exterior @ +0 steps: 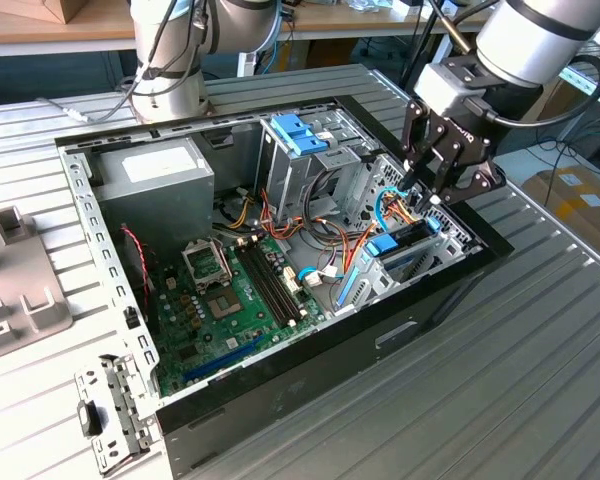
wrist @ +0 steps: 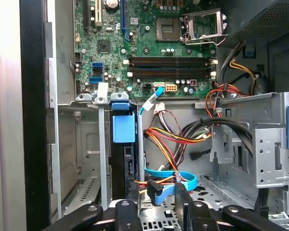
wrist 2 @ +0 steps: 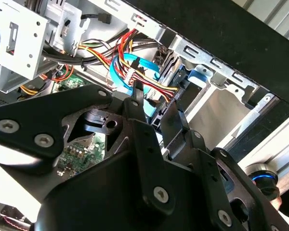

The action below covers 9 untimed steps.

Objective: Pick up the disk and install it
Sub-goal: 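Insert the second disk wire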

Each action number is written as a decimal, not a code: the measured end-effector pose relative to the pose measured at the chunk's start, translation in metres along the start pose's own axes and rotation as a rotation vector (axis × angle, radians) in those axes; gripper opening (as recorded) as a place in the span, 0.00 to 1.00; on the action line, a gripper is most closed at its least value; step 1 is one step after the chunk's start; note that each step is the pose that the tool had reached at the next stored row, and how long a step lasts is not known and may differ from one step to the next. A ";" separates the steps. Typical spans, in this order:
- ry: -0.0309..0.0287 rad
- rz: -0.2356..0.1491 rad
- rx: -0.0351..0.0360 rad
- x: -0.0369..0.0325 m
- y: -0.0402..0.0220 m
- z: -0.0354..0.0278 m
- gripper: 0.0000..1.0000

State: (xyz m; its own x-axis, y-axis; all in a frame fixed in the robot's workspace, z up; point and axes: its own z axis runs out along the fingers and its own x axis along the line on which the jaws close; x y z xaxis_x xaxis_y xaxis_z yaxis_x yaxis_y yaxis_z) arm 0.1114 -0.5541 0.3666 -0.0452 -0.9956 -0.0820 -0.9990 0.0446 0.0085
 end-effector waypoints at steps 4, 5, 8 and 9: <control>-0.0002 0.000 0.0000 0.0001 0.0001 0.0005 0.22; -0.0002 0.000 0.0000 0.0001 0.0001 0.0006 0.16; -0.0004 0.000 0.0000 0.0009 0.0011 0.0012 0.16; -0.0002 0.000 0.0000 0.0012 0.0015 0.0012 0.16</control>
State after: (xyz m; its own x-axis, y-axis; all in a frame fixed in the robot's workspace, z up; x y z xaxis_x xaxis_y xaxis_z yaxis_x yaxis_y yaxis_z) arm 0.1098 -0.5551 0.3653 -0.0452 -0.9956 -0.0822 -0.9990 0.0447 0.0085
